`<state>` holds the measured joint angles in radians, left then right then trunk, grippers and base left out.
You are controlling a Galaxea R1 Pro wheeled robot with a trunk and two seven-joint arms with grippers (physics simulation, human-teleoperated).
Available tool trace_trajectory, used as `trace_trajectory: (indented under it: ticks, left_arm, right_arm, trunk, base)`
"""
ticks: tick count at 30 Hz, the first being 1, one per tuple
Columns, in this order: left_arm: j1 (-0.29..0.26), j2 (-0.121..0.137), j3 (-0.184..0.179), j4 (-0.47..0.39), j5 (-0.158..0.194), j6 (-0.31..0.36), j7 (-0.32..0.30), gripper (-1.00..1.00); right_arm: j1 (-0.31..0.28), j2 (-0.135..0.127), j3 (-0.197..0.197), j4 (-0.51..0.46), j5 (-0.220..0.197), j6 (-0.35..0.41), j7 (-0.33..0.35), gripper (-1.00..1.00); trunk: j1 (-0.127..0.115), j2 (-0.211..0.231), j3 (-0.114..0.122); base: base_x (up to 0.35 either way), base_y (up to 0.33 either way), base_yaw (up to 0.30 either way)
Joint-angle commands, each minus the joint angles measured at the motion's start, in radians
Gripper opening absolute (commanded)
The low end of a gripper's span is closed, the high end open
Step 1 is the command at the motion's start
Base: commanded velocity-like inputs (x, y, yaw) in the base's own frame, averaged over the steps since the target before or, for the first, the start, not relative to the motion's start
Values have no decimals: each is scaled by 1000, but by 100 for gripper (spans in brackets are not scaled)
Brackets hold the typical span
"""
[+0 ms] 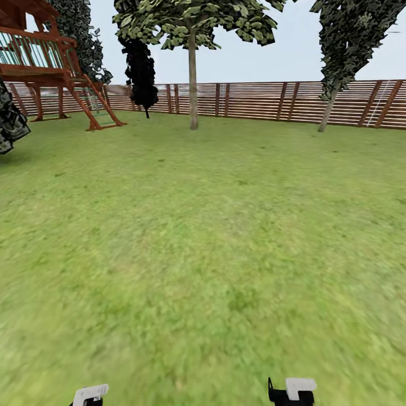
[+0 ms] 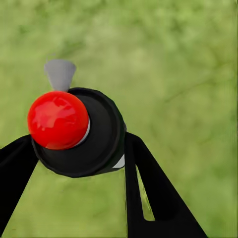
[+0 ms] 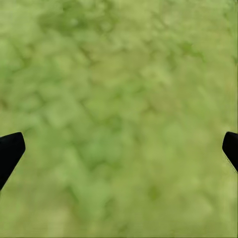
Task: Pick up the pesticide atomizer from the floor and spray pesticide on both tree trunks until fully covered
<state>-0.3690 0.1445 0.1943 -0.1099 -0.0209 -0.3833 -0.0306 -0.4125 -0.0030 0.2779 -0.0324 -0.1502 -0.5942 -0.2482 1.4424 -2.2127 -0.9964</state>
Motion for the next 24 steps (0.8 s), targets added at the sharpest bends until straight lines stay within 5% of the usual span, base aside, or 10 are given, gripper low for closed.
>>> trace_trajectory:
  ticks: [1,24]
  left_arm:
    - [-1,0,6,1,-2,-3,-3,-100]
    - [-1,-2,6,1,-2,-3,-3,-100]
  right_arm:
    - [0,0,9,0,-9,-2,-2,100]
    - [-1,0,9,0,-9,-2,-2,100]
  trunk:
    - [0,0,-1]
    - [0,0,-1]
  base:
    - [339,0,0]
    - [339,0,0]
